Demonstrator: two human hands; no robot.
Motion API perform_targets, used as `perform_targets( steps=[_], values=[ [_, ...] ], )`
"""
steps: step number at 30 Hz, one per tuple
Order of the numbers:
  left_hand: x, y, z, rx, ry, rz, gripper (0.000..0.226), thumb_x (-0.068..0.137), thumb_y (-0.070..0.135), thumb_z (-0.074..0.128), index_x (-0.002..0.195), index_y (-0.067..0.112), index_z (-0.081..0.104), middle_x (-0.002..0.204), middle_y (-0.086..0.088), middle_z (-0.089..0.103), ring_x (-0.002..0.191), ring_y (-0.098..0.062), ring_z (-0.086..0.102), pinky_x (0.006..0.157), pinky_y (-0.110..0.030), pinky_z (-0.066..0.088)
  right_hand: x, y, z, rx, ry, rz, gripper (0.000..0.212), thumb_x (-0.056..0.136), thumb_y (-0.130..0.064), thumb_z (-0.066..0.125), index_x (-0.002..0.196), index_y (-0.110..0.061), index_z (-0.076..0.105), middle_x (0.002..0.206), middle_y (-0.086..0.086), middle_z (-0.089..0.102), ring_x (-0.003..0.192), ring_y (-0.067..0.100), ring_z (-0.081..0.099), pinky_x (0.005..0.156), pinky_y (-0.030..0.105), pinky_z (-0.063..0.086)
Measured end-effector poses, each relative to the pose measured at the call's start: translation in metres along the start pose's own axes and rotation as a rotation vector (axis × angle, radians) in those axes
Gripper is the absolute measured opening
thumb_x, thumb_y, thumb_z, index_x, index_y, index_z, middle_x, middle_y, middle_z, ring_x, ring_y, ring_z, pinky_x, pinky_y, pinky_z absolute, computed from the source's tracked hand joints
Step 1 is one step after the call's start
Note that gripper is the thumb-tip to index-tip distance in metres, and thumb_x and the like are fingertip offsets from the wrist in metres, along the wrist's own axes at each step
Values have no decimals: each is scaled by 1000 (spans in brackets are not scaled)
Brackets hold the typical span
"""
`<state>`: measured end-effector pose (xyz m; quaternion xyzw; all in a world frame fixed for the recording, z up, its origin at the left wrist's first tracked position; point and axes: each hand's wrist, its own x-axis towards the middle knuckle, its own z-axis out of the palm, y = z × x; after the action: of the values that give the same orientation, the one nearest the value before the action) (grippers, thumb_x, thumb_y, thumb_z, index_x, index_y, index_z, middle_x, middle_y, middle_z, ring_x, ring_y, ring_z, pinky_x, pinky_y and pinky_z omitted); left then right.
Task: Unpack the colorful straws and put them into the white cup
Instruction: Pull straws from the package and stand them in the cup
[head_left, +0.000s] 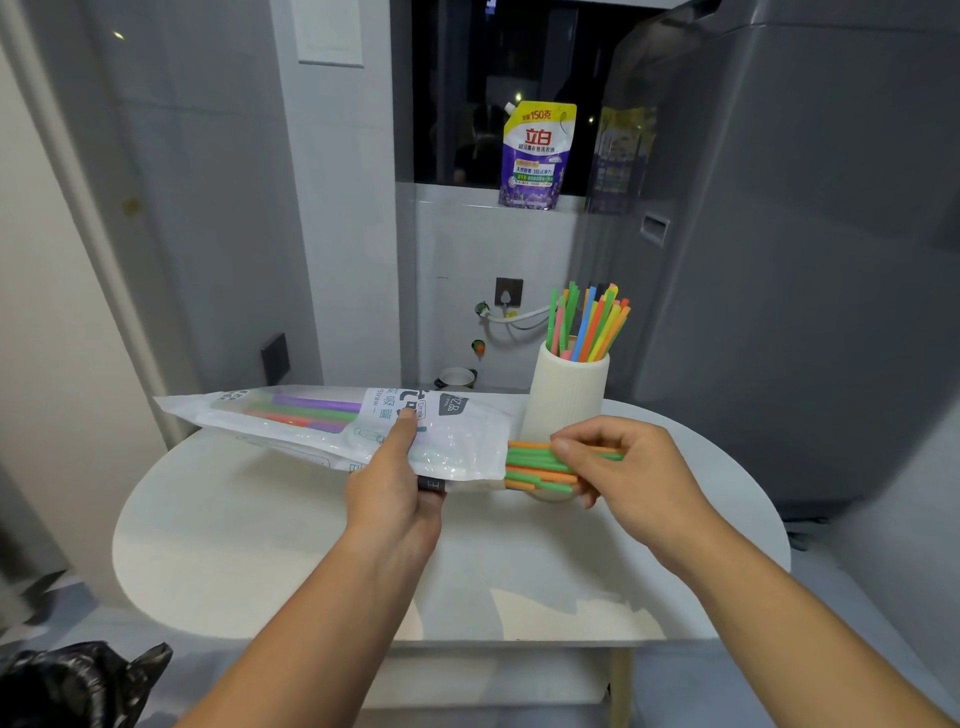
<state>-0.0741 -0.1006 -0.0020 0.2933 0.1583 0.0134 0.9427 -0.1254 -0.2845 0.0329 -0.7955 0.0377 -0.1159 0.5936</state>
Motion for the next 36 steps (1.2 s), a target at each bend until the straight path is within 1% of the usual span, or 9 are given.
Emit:
perform_targets(
  steps=[5, 12, 16, 19, 22, 25, 27, 32, 36],
  values=[
    [0, -1, 1, -4, -5, 9, 31, 95, 9, 69, 125, 17, 65, 111, -2, 78, 73, -12, 78, 60, -33, 65, 5, 8, -4, 62, 122, 35, 6, 89, -13, 73, 87, -8, 75, 73, 6, 70, 47, 7, 54, 51, 22, 47],
    [1, 1, -1, -12, 13, 16, 35, 95, 9, 70, 128, 18, 64, 112, -1, 78, 81, -14, 79, 65, -36, 66, 4, 7, 12, 602, 94, 294, 35, 78, -24, 81, 99, 0, 67, 83, 15, 65, 57, 16, 56, 43, 21, 46],
    [1, 5, -2, -13, 20, 26, 39, 94, 9, 71, 132, 17, 63, 113, -2, 78, 87, -16, 79, 72, -39, 66, 5, 10, 10, 491, 32, 228, 46, 68, -17, 87, 107, -2, 67, 80, 12, 66, 59, 16, 58, 49, 23, 48],
    [-1, 4, -1, 6, 15, 24, 37, 94, 9, 70, 130, 17, 64, 113, -2, 78, 83, -14, 79, 70, -36, 66, 5, 13, 5, 290, -47, 203, 22, 77, -10, 83, 96, -6, 72, 79, 12, 67, 62, 18, 59, 56, 25, 50],
    [-3, 2, -1, 20, 4, 14, 36, 93, 10, 72, 128, 17, 66, 111, -2, 79, 77, -12, 79, 63, -32, 65, 8, 13, -3, 202, -86, 179, 10, 83, -11, 78, 91, -5, 73, 68, 7, 64, 61, 18, 54, 57, 26, 49],
    [-5, 0, 0, 29, 1, -1, 36, 92, 11, 74, 126, 17, 66, 110, -2, 79, 79, -13, 79, 61, -31, 65, 11, 12, -11, 227, -106, 181, 2, 88, -3, 71, 89, -5, 72, 64, 7, 60, 60, 20, 51, 59, 29, 46],
    [-6, -1, 0, 41, -4, -5, 36, 91, 11, 75, 126, 17, 66, 111, -2, 80, 82, -14, 79, 63, -31, 65, 12, 12, -14, 284, -102, 198, 7, 90, 2, 66, 88, -2, 70, 65, 9, 56, 59, 19, 48, 58, 29, 42],
    [-7, -6, 0, 69, -43, -15, 34, 90, 13, 76, 123, 18, 67, 111, -3, 80, 85, -16, 79, 77, -37, 64, 16, 9, -15, 354, -35, 268, 18, 93, 9, 51, 86, 2, 66, 69, 10, 49, 55, 16, 40, 51, 26, 32],
    [-11, -9, 3, 81, -37, -46, 21, 91, 10, 73, 108, 21, 68, 108, -4, 80, 87, -17, 77, 87, -42, 61, 17, 10, -15, 389, 68, 279, 15, 91, 3, 55, 79, -1, 62, 67, 10, 49, 54, 16, 40, 49, 26, 32]
  ],
)
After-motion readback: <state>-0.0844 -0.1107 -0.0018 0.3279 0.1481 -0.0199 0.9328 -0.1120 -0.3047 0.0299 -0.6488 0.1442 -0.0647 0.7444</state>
